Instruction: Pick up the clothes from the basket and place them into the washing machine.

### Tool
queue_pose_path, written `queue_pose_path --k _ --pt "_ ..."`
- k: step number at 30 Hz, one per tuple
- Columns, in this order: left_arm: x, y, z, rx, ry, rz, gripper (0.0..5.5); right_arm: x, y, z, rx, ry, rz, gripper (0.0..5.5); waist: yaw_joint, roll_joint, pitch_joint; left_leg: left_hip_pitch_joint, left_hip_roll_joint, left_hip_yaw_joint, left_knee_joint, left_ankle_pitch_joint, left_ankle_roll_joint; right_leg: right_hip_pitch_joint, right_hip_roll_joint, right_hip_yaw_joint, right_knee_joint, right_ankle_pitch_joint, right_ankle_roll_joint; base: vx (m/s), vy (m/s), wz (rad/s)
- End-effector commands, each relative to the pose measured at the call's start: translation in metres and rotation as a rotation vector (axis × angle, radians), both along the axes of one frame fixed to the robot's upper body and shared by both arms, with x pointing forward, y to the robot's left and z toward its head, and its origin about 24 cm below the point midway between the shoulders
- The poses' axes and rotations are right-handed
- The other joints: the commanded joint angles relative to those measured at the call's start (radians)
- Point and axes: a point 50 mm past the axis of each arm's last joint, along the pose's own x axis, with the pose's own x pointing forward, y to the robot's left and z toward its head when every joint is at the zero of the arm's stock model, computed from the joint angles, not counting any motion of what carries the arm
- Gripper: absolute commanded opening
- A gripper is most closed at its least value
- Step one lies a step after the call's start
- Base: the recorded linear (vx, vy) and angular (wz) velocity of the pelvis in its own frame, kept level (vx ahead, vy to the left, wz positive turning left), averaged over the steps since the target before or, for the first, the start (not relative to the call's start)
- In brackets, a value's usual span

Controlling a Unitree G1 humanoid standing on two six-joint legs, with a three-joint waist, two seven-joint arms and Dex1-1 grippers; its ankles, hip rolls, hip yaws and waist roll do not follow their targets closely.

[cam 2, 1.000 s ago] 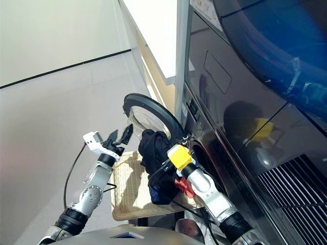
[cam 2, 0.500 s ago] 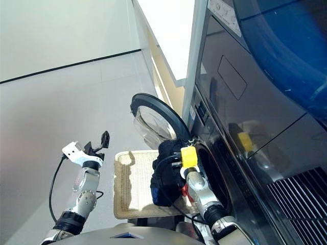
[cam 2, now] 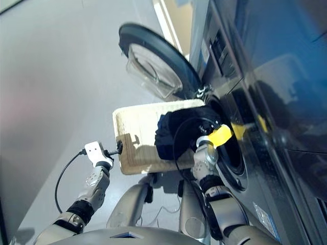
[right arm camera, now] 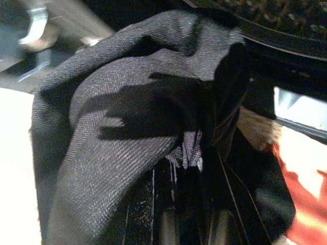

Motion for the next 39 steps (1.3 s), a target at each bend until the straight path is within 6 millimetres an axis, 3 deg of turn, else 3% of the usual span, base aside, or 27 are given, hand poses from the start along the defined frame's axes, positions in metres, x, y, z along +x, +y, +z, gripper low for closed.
queue_pose_path --k 1,2,8,13,16,18,22,25,27,31,32,33,34,36,39 --pt "0.008 0.012 0.021 0.049 -0.124 0.012 5.5 0.006 -0.008 0.024 -0.03 -0.099 -0.048 0.0 0.02 -0.009 -0.038 -0.126 -0.043 0.025 0.13 -0.046 0.04 -0.025 -0.008 0.045 -0.012 0.006 0.071 0.053 0.009 0.072" --pt "0.009 0.012 0.026 0.049 -0.144 0.009 5.5 0.01 -0.01 0.031 -0.034 -0.116 -0.054 0.0 0.026 -0.002 -0.04 -0.141 -0.042 0.02 0.154 -0.08 0.036 -0.041 -0.004 0.053 0.014 -0.025 0.078 0.063 0.004 0.065" --pt "0.013 0.013 0.039 0.043 -0.204 -0.001 5.5 0.03 -0.026 0.095 0.083 -0.306 -0.181 0.0 0.056 0.031 -0.042 -0.307 -0.049 0.016 0.301 -0.128 0.046 -0.212 0.004 0.076 0.16 -0.069 0.066 0.011 0.0 0.009" --pt "0.013 0.013 0.035 0.048 -0.177 -0.009 5.5 0.03 -0.05 0.149 0.203 -0.492 -0.329 0.0 0.073 0.069 -0.047 -0.412 -0.044 0.026 0.417 -0.168 0.05 -0.335 0.02 0.11 0.282 -0.107 0.055 0.0 0.0 0.0" --pt "0.009 0.016 0.027 0.035 -0.139 0.011 5.5 0.022 -0.067 0.19 0.19 -0.621 -0.4 0.0 0.076 0.09 -0.04 -0.446 -0.044 0.044 0.455 -0.185 0.062 -0.394 0.038 0.137 0.325 -0.115 0.05 -0.015 0.038 -0.108" --pt "0.006 0.02 0.02 0.018 -0.107 0.039 5.5 0.011 -0.086 0.227 0.158 -0.725 -0.467 0.0 0.089 0.1 -0.039 -0.475 -0.039 0.056 0.482 -0.195 0.069 -0.438 0.052 0.158 0.351 -0.115 0.052 -0.015 0.053 -0.186" --pt "-0.004 0.021 0.003 0.08 -0.03 0.023 5.5 -0.024 -0.117 0.281 0.119 -0.913 -0.638 0.0 0.09 0.1 -0.038 -0.488 -0.024 0.065 0.494 -0.204 0.076 -0.471 0.075 0.188 0.355 -0.112 0.057 0.007 0.023 -0.507" --pt "-0.008 0.022 -0.006 0.11 0.013 0.029 5.5 -0.046 -0.139 0.287 0.104 -0.948 -0.781 0.0 0.09 0.097 -0.046 -0.485 -0.02 0.064 0.485 -0.205 0.078 -0.473 0.077 0.193 0.348 -0.111 0.058 0.008 -0.017 -0.165" --pt "-0.01 0.023 -0.008 0.107 0.021 0.04 5.5 -0.05 -0.145 0.285 0.102 -0.93 -0.825 0.0 0.086 0.095 -0.057 -0.477 -0.022 0.063 0.471 -0.204 0.076 -0.467 0.075 0.191 0.34 -0.112 0.057 0.0 0.0 0.0" --pt "-0.006 0.021 -0.005 0.101 0.005 0.037 5.5 -0.035 -0.147 0.261 0.044 -0.794 -0.778 0.0 0.076 0.081 -0.073 -0.469 -0.02 0.063 0.448 -0.201 0.072 -0.452 0.074 0.184 0.317 -0.102 0.056 0.0 0.0 0.0" --pt "-0.005 0.02 -0.003 0.093 -0.003 0.034 5.5 -0.027 -0.143 0.253 0.037 -0.761 -0.736 0.6 0.073 0.079 -0.073 -0.468 -0.019 0.063 0.445 -0.2 0.07 -0.448 0.073 0.181 0.313 -0.099 0.055 0.0 0.0 0.0" --pt "-0.001 0.019 0.0 0.087 -0.015 0.032 5.5 -0.017 -0.14 0.237 0.0 -0.668 -0.688 2.22 0.07 0.073 -0.074 -0.467 -0.017 0.062 0.44 -0.197 0.066 -0.444 0.073 0.177 0.305 -0.094 0.053 -0.037 -0.059 -0.01" --pt "0.001 0.018 0.003 0.081 -0.026 0.027 5.5 -0.007 -0.135 0.226 -0.025 -0.606 -0.624 5.5 0.066 0.068 -0.075 -0.465 -0.014 0.061 0.434 -0.195 0.063 -0.438 0.071 0.172 0.295 -0.09 0.052 -0.043 -0.065 -0.002" --pt "0.005 0.017 0.01 0.07 -0.066 0.008 5.5 0.01 -0.125 0.199 -0.18 -0.432 -0.494 5.5 0.057 0.054 -0.074 -0.462 -0.01 0.059 0.425 -0.19 0.057 -0.426 0.069 0.164 0.279 -0.08 0.048 -0.051 -0.079 0.009" --pt "0.012 0.013 0.026 0.051 -0.138 -0.021 5.5 0.024 -0.096 0.175 -0.265 -0.363 -0.337 5.5 0.045 0.041 -0.072 -0.459 -0.006 0.055 0.408 -0.18 0.05 -0.408 0.067 0.148 0.255 -0.071 0.044 -0.051 -0.082 0.014"
